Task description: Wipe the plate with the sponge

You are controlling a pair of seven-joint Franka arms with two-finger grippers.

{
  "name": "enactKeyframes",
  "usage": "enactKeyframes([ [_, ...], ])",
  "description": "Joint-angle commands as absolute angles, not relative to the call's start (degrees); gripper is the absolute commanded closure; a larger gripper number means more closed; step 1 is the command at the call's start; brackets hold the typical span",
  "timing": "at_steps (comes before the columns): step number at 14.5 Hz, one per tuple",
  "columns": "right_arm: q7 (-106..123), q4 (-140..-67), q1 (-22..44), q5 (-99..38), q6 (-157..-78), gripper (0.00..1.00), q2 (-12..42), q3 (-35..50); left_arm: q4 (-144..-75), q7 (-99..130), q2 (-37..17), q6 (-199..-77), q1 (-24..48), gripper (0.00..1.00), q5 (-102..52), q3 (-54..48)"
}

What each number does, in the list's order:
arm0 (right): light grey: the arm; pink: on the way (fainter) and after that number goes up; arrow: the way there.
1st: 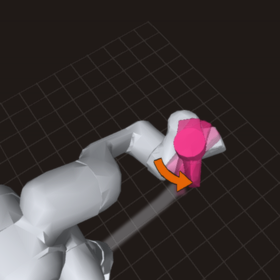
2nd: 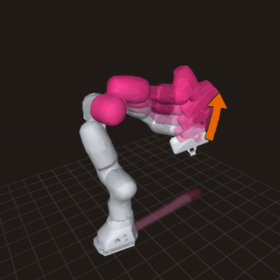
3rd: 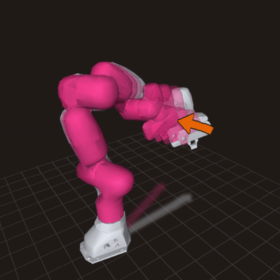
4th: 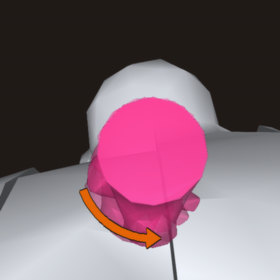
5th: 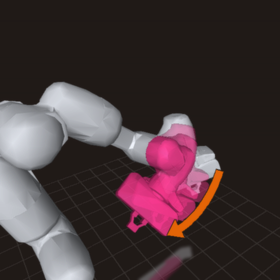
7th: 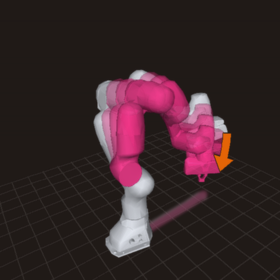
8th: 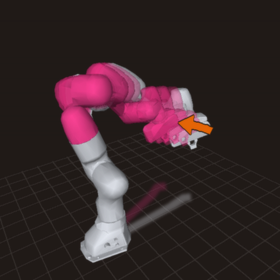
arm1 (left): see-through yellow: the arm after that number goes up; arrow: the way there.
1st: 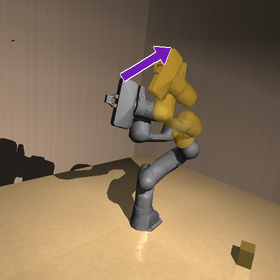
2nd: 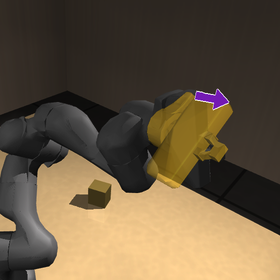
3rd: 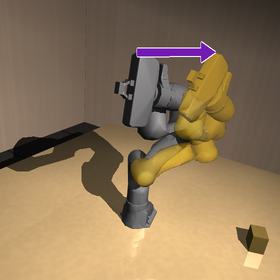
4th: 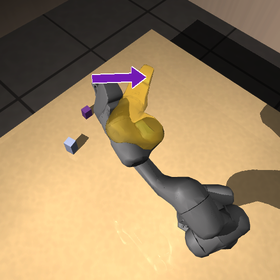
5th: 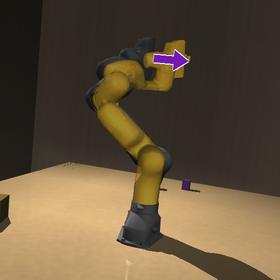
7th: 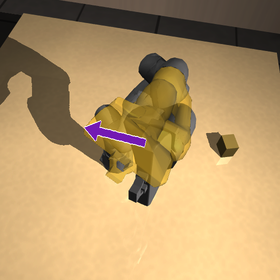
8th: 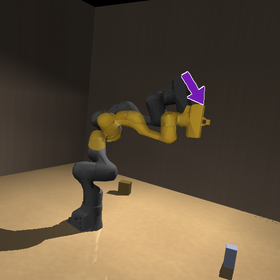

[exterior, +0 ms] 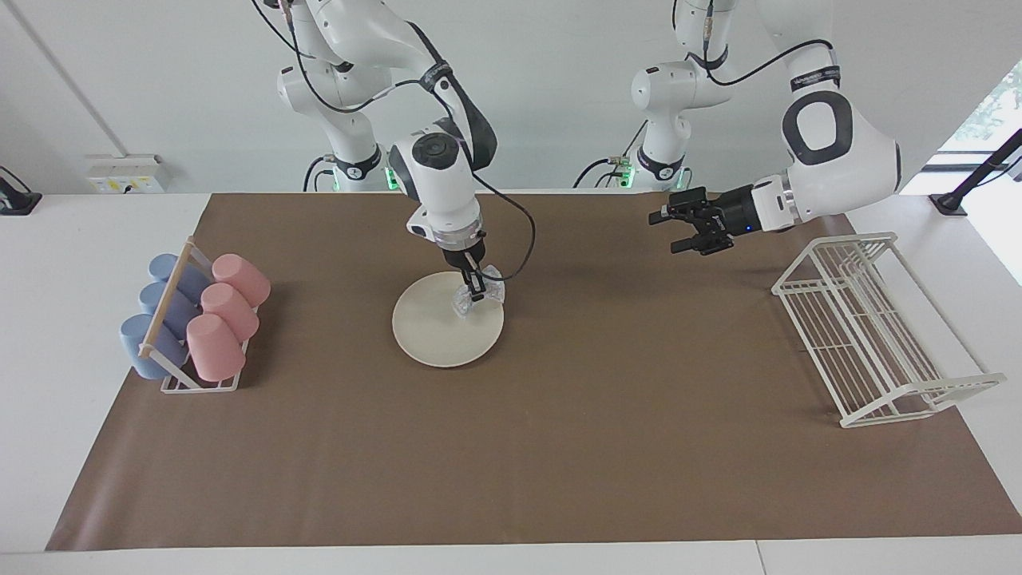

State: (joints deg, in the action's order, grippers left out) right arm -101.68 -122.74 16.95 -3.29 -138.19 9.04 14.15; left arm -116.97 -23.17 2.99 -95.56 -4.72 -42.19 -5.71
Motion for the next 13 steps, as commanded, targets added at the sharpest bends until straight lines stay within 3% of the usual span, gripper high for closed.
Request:
enactKeyframes([
  [1,-97.05,-124.10,14.77,-3.95,-139.31,1.00,9.49,14.68,-113.91,-16.01,3.78,-99.13,-3.69,0.00,-30.37,-6.50],
  [7,-89.74,-125.77,12.31,-3.96,-139.31,1.00,12.21,14.68,-112.32,-14.50,4.04,-101.77,-3.69,0.00,-11.09,-6.59],
  [13,-76.66,-125.86,4.93,-3.96,-138.78,1.00,12.48,14.68,-112.59,-14.15,4.13,-102.39,-3.43,0.00,-10.37,-6.68],
])
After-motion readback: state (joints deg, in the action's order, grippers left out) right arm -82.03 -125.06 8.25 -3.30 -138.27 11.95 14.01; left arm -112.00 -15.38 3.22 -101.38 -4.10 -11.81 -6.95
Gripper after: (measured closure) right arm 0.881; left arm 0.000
